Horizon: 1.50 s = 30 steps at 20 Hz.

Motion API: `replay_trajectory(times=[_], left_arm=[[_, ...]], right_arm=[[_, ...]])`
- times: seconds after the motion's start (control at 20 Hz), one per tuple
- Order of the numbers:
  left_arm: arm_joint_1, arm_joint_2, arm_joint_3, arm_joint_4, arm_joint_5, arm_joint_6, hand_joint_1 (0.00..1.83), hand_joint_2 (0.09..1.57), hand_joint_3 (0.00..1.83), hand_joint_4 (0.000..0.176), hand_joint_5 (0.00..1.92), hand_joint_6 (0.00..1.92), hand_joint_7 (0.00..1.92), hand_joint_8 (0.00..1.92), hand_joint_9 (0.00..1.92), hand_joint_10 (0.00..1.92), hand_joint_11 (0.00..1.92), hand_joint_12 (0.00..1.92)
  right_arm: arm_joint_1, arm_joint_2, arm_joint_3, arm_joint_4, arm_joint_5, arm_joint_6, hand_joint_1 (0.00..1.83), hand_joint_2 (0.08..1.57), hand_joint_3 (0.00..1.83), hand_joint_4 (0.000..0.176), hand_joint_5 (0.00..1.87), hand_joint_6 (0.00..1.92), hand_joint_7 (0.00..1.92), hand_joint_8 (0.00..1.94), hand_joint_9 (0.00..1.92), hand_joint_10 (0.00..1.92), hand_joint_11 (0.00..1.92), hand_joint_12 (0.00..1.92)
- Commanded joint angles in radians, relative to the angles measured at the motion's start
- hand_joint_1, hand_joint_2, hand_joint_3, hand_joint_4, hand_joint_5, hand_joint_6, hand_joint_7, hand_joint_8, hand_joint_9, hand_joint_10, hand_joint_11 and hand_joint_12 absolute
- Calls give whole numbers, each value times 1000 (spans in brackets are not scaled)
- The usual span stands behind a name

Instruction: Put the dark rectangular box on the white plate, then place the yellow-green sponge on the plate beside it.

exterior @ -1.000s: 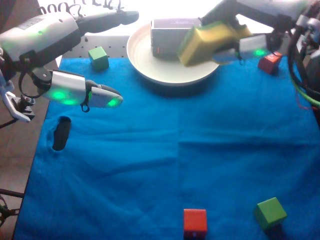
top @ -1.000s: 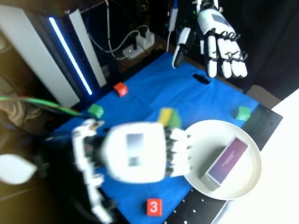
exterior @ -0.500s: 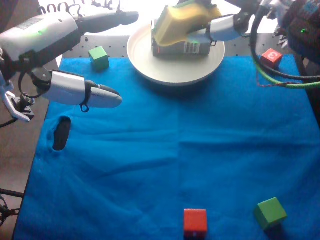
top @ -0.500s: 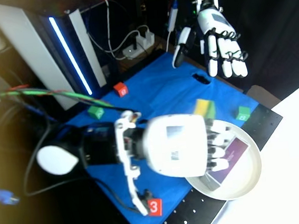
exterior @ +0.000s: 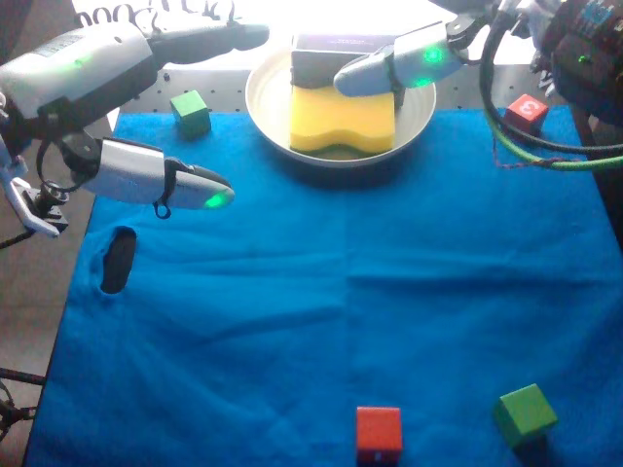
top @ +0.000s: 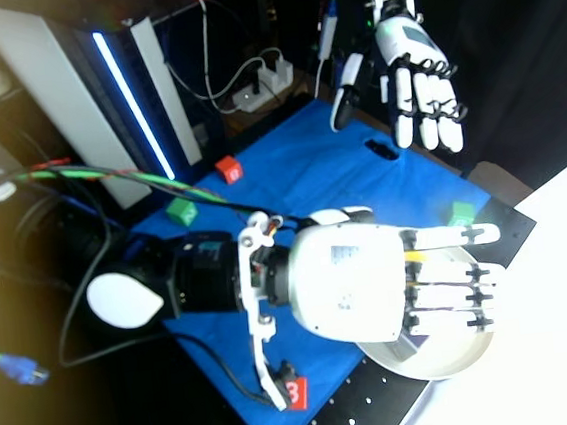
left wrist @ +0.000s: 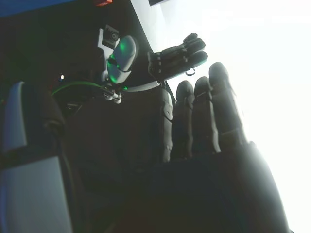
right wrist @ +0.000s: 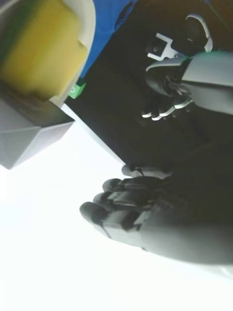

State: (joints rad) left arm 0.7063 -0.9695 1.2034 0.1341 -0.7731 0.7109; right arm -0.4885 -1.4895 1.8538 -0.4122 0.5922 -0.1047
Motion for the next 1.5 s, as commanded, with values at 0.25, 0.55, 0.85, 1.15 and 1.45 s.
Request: replay_trajectory(times=[0.25, 0.55, 0.85, 1.15, 1.45], left_arm=[[24, 20, -13, -85, -194, -4, 887, 892, 5, 123, 237, 0, 131, 0, 0, 0, 5, 22], [86, 90, -72, -147, -328, -2, 853, 866, 0, 140, 197, 13, 70, 0, 1, 0, 2, 1], [187, 183, -166, -216, -468, 53, 831, 812, 0, 138, 71, 0, 22, 0, 18, 6, 77, 36], [249, 209, -198, -248, -503, 70, 723, 799, 0, 175, 36, 0, 0, 0, 0, 0, 58, 35], [286, 218, -208, -275, -541, 70, 683, 829, 5, 151, 30, 0, 0, 0, 18, 5, 114, 73]], right_arm=[[12, 132, -121, 56, 210, 6, 849, 839, 1, 169, 173, 1, 142, 2, 100, 5, 0, 317], [-121, 355, -344, 218, 453, -92, 825, 834, 2, 175, 95, 2, 53, 2, 0, 0, 0, 0], [-311, 525, -514, 302, 641, -125, 901, 857, 8, 176, 83, 4, 4, 0, 0, 0, 0, 0], [-514, 581, -593, 409, 748, -131, 896, 780, 0, 167, 12, 0, 0, 0, 0, 0, 0, 0], [-537, 606, -613, 425, 751, -135, 839, 764, 0, 158, 21, 3, 0, 0, 0, 0, 0, 0]])
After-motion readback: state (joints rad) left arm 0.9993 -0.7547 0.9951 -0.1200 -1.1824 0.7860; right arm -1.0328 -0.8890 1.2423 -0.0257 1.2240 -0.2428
